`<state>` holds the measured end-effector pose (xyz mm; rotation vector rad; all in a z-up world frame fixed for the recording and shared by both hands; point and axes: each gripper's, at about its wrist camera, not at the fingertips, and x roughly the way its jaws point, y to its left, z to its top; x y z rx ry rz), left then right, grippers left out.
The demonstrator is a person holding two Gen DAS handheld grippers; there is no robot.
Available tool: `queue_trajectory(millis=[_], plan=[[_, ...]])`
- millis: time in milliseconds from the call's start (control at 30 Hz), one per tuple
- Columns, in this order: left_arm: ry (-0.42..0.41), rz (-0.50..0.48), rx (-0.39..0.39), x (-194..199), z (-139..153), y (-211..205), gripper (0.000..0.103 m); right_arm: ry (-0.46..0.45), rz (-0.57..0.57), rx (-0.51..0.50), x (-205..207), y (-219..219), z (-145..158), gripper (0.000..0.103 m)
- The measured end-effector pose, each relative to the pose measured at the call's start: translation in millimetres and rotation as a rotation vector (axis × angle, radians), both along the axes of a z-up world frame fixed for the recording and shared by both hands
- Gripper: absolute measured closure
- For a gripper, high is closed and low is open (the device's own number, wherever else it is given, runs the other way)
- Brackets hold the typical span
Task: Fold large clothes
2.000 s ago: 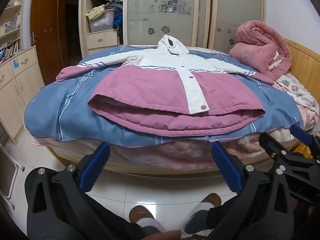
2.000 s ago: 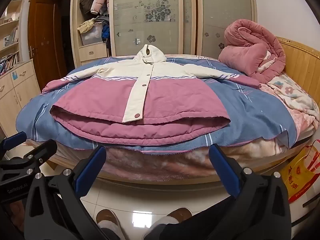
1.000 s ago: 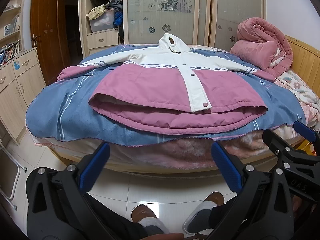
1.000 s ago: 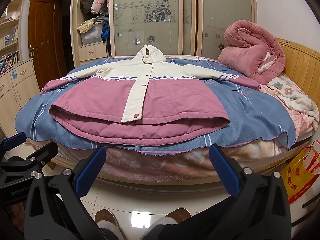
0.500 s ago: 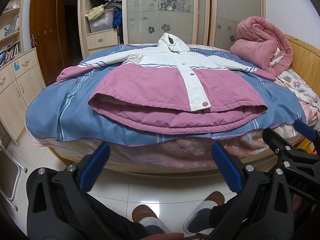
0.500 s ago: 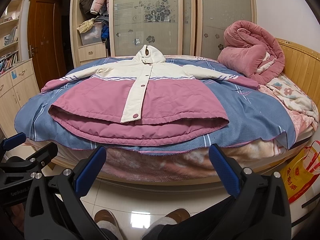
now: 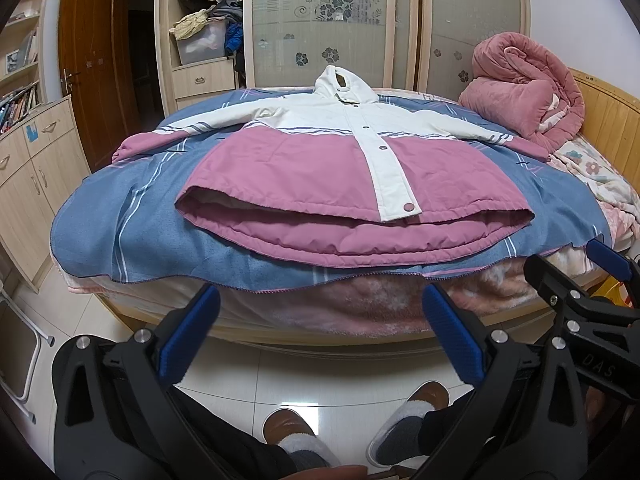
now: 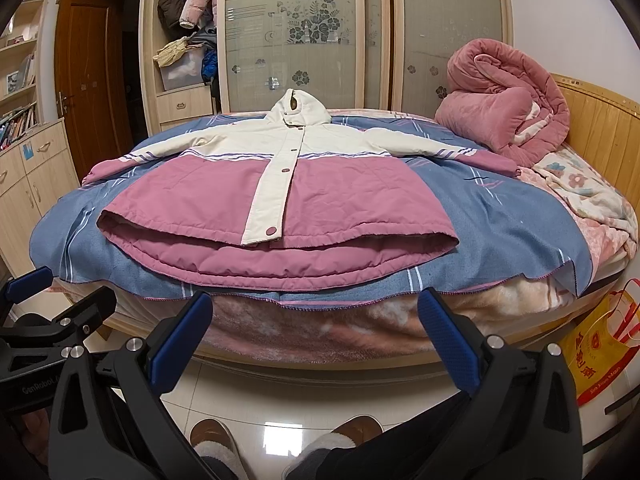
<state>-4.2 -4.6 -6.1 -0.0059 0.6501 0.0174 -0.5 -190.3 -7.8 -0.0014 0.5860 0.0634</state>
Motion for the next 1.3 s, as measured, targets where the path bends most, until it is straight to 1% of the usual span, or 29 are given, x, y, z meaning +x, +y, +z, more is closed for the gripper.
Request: queue_trajectory(millis=[1100,1233,1300], plan=[[0.002,-0.009,0.002,0.3,-2.8,-5.1,0.002,-0.007,-0.001,0.007,0.9,1.3,0.7,0.001],[0.019,-0.012,-0.008,2.0,0.6,-1.4,0.002,-0.015,0.003,0.008,2.1,3.9,5.2,0.001],[0.047,0.007,-0.013,6.1,2.7,2.5,0.002,-0.026,-0.004,0.012,3.4,3.0,7.5,0.001]])
